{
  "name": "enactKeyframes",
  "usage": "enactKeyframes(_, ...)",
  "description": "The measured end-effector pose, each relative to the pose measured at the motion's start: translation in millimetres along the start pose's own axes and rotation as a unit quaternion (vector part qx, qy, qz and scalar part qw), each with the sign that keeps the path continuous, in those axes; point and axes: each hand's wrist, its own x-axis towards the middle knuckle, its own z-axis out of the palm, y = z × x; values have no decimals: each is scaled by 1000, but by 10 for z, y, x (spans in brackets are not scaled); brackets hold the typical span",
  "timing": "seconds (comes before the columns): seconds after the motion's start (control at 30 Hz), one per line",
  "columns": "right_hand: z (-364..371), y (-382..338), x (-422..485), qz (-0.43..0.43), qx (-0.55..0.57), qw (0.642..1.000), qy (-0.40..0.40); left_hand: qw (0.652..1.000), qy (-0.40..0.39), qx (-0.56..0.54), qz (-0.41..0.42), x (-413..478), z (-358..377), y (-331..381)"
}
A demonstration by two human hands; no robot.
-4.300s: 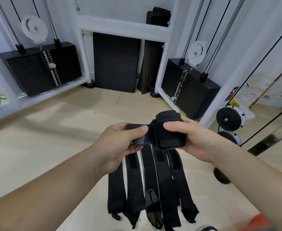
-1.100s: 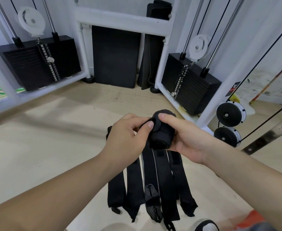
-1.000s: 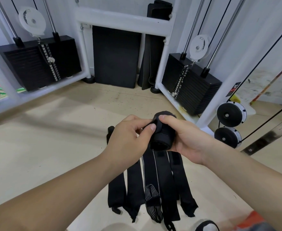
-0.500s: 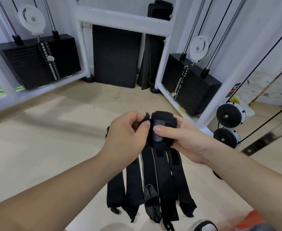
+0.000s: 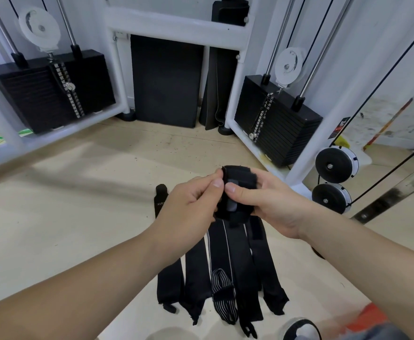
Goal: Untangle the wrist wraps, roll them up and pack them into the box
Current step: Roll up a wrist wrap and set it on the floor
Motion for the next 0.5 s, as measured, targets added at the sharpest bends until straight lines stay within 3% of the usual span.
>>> enactKeyframes(0.17,24,-46,-31,28,14,1000,-4,992,4,100,75,3,16,-98)
enactKeyframes(0.33,64,-104,-39,21,39,999,17,989,15,101,104,-5,28,-77)
enactKeyframes(0.5,93,-62,-61,13,31,998,49,997,3,22,69,33,-25,-86)
